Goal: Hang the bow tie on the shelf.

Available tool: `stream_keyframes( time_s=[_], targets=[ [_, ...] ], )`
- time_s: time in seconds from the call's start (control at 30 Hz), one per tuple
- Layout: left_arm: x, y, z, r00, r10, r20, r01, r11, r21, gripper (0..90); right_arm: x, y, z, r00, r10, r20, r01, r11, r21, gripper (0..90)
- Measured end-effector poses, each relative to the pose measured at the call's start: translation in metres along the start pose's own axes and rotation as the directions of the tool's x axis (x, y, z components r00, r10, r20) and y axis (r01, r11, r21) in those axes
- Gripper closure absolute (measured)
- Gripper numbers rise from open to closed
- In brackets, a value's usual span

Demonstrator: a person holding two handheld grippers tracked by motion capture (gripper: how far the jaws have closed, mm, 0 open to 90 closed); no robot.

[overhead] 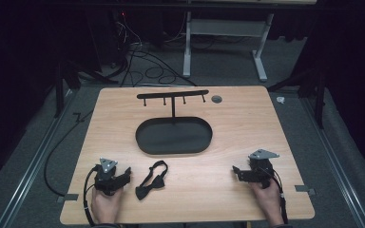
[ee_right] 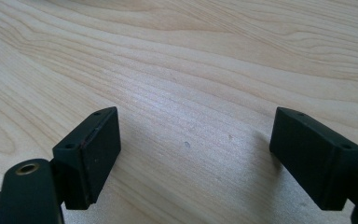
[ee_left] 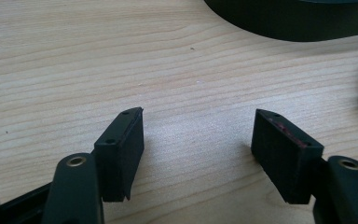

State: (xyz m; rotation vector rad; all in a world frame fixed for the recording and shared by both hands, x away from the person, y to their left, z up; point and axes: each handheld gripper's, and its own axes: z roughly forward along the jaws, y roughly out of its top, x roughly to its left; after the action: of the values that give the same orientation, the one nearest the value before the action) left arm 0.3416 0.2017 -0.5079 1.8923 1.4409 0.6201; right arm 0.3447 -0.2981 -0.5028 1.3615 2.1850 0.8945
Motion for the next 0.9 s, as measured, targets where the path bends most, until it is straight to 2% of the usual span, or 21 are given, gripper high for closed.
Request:
stream_keyframes(
  time_s=[0.9],
  targets=[
    [-0.0004, 0.0002, 0.0002, 0.9999, 0.009, 0.011, -0.009, 0.9999, 0.005, 32.5, 0.0001, 0.0000, 0.0000, 1.0000, 0.001, 0.000, -0.001, 1.000, 0.001, 17.6]
  ],
)
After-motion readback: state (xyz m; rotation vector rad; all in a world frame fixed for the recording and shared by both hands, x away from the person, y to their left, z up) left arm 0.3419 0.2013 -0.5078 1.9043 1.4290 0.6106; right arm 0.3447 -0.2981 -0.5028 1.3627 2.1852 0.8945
